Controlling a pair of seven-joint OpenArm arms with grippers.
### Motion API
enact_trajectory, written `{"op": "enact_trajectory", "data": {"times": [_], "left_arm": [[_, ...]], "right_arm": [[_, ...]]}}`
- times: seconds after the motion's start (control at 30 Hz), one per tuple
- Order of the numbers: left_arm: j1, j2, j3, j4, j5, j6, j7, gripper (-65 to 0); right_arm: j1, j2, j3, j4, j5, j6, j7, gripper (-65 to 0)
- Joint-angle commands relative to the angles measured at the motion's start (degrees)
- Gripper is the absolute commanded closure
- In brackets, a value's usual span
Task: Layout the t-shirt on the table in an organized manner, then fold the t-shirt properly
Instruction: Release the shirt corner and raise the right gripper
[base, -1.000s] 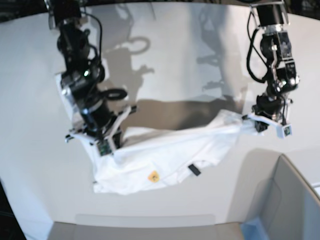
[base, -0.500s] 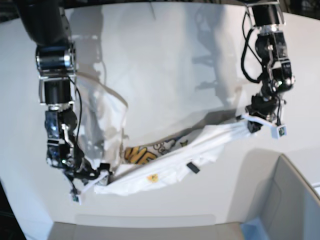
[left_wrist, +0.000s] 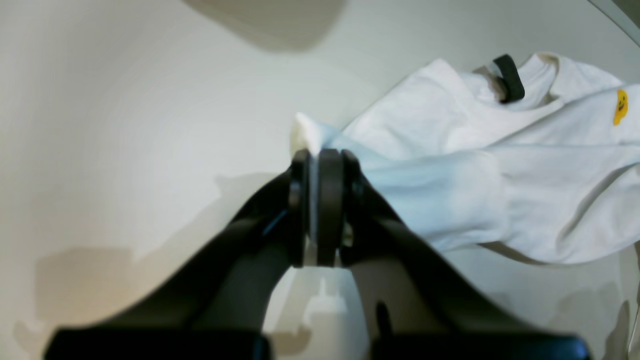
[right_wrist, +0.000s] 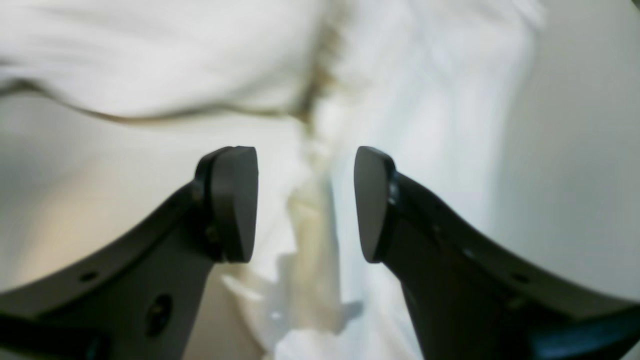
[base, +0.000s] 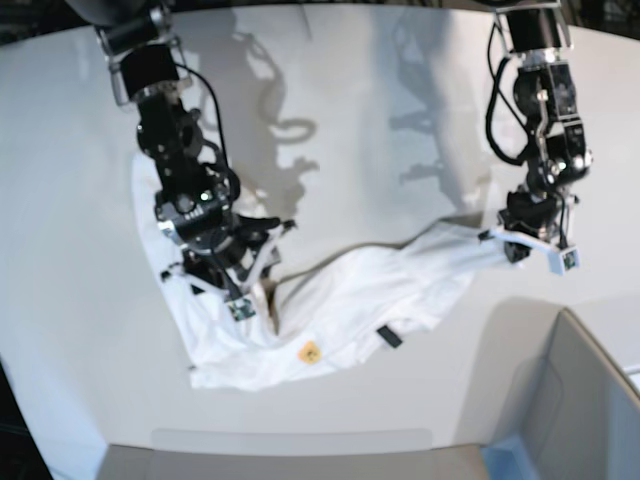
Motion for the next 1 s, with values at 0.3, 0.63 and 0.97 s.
{"op": "enact_trajectory", "data": {"times": [0.3, 0.63, 0.97], "left_arm": [[-0.8, -0.7, -0.3, 1.1, 0.1, -0.2, -1.4, -2.9], [-0.7, -0.7, -0.3, 1.1, 0.1, -0.2, -1.4, -2.9], [-0.7, -0.7, -0.3, 1.1, 0.1, -0.2, -1.4, -2.9]], "right_arm": [[-8.6, -4.4, -9.9, 3.2, -16.4, 0.5, 11.9, -29.3], [-12.4, -2.6, -14.1, 1.4, -31.5, 0.3, 11.5, -29.3], [-13.4, -0.6, -15.3, 2.5, -32.7, 0.3, 7.5, -29.3]]}}
